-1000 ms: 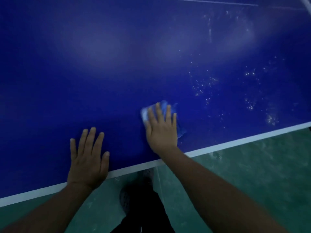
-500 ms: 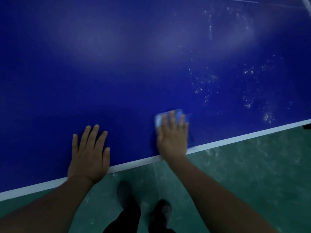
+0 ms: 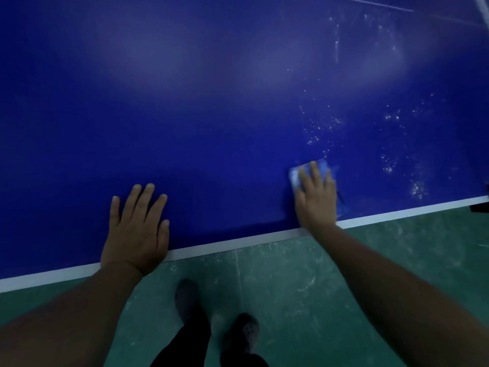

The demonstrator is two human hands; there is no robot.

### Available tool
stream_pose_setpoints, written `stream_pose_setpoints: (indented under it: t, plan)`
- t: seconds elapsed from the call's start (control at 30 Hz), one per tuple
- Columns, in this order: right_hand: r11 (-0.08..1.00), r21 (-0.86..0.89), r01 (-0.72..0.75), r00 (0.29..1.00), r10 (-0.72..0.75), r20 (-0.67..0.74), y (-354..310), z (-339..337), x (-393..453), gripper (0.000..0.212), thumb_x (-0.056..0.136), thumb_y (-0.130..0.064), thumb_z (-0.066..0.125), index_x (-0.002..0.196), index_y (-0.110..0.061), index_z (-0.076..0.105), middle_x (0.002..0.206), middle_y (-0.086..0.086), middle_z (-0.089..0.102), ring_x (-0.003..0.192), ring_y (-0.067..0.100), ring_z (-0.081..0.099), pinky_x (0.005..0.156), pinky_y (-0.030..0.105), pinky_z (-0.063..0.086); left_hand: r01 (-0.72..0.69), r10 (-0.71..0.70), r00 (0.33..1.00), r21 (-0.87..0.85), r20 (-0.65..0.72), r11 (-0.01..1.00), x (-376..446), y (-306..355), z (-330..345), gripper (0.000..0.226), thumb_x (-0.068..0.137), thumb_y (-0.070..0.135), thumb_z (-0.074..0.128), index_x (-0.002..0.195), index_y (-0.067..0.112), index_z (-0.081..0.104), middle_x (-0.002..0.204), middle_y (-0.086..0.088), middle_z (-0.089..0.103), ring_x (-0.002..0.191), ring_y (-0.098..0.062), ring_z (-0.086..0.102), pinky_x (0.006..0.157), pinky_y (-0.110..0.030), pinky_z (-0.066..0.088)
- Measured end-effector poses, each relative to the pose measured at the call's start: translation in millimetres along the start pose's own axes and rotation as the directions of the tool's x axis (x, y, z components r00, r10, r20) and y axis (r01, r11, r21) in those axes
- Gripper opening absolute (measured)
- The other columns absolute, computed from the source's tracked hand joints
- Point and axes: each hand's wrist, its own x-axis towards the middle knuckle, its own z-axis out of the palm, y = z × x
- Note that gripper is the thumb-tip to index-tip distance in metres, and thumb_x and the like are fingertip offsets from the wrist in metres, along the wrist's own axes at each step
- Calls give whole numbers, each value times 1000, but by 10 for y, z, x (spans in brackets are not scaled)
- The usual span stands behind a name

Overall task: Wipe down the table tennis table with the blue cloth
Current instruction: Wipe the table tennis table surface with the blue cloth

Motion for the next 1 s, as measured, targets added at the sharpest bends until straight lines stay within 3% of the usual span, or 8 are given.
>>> stream_pose_setpoints:
  t: [0.1, 0.17, 0.3, 0.43, 0.5, 0.77, 0.9, 1.0]
  plan:
    - [954, -89, 286, 957, -280, 79, -202, 61, -177, 59, 104, -53, 14, 155, -30, 32, 166, 2, 21, 151, 37, 16, 122, 55, 15, 4, -4, 1000, 6, -2, 1000, -12, 9, 2, 62, 100, 41, 22, 150, 11, 42, 163, -12, 27, 154, -27, 12, 123, -57, 4]
    - [918, -116, 378, 925, -369, 97, -178, 24, -166, 61, 104, -55, 4, 157, -33, 26, 167, -1, 16, 152, 33, 15, 123, 53, 13, -2, 2, 1000, 8, -14, 1000, -27, 2, -2, 62, 101, 42, 22, 150, 10, 43, 163, -12, 29, 154, -27, 14, 123, -56, 4]
    - [836, -186, 516, 857, -502, 119, -1, -36, 25, 56, 107, -51, 9, 158, -31, 18, 167, -2, 11, 153, 32, 7, 123, 48, 6, 21, -24, 998, -35, -65, 999, -18, 13, 18, 60, 99, 42, 27, 144, 10, 51, 158, -13, 37, 151, -30, 22, 123, -56, 8]
    - [783, -181, 595, 803, -582, 126, 107, -126, 358, 54, 108, -48, 14, 159, -33, 17, 168, -3, 10, 154, 31, 10, 123, 49, 6, 116, -134, 980, -128, -148, 985, 185, 244, 21, 58, 96, 39, 32, 135, 4, 57, 148, -16, 49, 142, -35, 35, 121, -55, 16]
    - [760, -169, 627, 779, -615, 124, 169, -200, 597, 52, 108, -47, 17, 159, -34, 16, 168, -5, 8, 154, 29, 8, 123, 49, 7, 64, -87, 983, -145, -161, 987, 421, 445, 15, 57, 96, 38, 33, 136, 4, 57, 149, -16, 48, 143, -33, 34, 122, -52, 14]
    - [654, -177, 735, 677, -723, 141, 164, -616, 2064, 52, 108, -49, 14, 159, -39, 12, 168, -8, 4, 155, 27, 0, 125, 51, 8, 38, -63, 983, -149, -170, 988, 2152, 1177, -5, 62, 96, 39, 29, 146, 7, 47, 161, -11, 33, 152, -27, 21, 123, -51, 12]
    - [613, -161, 773, 631, -768, 105, -47, -823, 2934, 50, 108, -47, 20, 157, -38, 21, 168, -8, 11, 155, 29, 6, 125, 49, 7, 160, -171, 970, -78, -174, 984, 3046, 1388, -25, 67, 97, 43, 20, 153, 10, 37, 165, -9, 24, 155, -27, 8, 123, -47, -4]
    - [579, -166, 798, 597, -796, 95, -225, -980, 3555, 52, 107, -49, 18, 158, -38, 18, 168, -9, 8, 155, 27, 2, 125, 47, 3, 255, -262, 956, -70, -129, 965, 3418, 1534, 18, 72, 98, 49, 10, 159, 14, 21, 168, -4, 8, 155, -21, -7, 125, -49, -5]
